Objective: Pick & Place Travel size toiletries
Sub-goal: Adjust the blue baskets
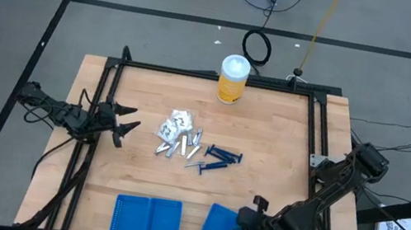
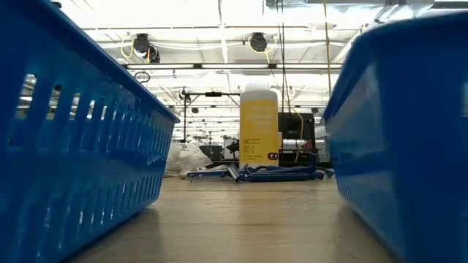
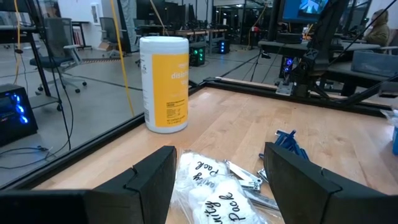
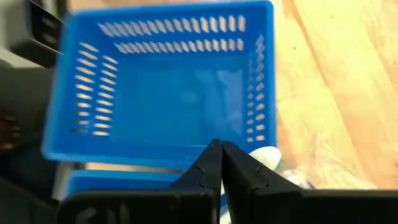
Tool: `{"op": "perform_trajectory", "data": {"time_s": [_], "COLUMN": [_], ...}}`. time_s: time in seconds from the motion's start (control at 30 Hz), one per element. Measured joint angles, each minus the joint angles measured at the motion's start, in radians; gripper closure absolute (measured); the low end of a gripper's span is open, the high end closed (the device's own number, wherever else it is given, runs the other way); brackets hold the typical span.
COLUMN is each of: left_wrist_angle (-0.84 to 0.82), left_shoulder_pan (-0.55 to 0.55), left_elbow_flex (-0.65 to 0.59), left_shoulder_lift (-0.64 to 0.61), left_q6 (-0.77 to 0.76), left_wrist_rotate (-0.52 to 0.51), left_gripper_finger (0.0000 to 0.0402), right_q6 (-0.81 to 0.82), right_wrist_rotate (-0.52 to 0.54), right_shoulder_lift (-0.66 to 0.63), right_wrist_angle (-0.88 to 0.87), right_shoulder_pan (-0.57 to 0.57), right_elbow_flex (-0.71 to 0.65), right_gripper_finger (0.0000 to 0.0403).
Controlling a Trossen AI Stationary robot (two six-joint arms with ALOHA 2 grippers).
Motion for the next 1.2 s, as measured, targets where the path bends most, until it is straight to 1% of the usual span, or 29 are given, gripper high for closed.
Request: {"op": "perform_trajectory", "data": {"time_s": [0.1,0.27,0.43,0.53,0.57,0.67,0.7,0.8,0.87,0.97,1.07,1.13,1.2], "left_wrist_angle": [0.0,0.0,0.0,0.0,0.0,0.0,0.0,0.0,0.0,0.0,0.0,0.0,0.0], "left_shoulder_pan": [0.0,0.0,0.0,0.0,0.0,0.0,0.0,0.0,0.0,0.0,0.0,0.0,0.0], "left_elbow_flex": [0.0,0.0,0.0,0.0,0.0,0.0,0.0,0.0,0.0,0.0,0.0,0.0,0.0], "left_shoulder_lift": [0.0,0.0,0.0,0.0,0.0,0.0,0.0,0.0,0.0,0.0,0.0,0.0,0.0], "left_q6": [0.0,0.0,0.0,0.0,0.0,0.0,0.0,0.0,0.0,0.0,0.0,0.0,0.0], "left_wrist_rotate": [0.0,0.0,0.0,0.0,0.0,0.0,0.0,0.0,0.0,0.0,0.0,0.0,0.0], "left_gripper_finger": [0.0162,0.0162,0.0162,0.0162,0.0163,0.0163,0.0162,0.0163,0.0162,0.0162,0.0162,0.0163,0.0162], "right_q6": [-0.03,-0.072,-0.082,-0.06,-0.037,0.049,0.08,0.237,0.367,0.524,0.635,0.665,0.643], "right_wrist_rotate": [0.008,0.032,0.094,0.105,0.093,-0.017,-0.057,-0.243,-0.278,-0.274,-0.349,-0.391,-0.396], "right_shoulder_lift": [-0.031,-0.064,-0.076,-0.127,-0.151,-0.23,-0.258,-0.328,-0.349,-0.336,-0.277,-0.224,-0.167], "right_wrist_angle": [0.03,0.022,-0.031,-0.109,-0.148,-0.235,-0.24,-0.216,-0.216,-0.285,-0.316,-0.275,-0.199], "right_shoulder_pan": [0.003,0.014,0.008,0.003,0.003,0.022,0.036,0.095,0.142,0.204,0.227,0.235,0.237], "right_elbow_flex": [0.0,0.0,0.0,0.0,0.0,0.0,0.0,0.0,0.0,0.0,-0.028,-0.05,-0.06], "right_gripper_finger": [0.0403,0.0403,0.0403,0.0403,0.0403,0.0403,0.0403,0.0403,0.0403,0.0403,0.0403,0.0403,0.0403]}}
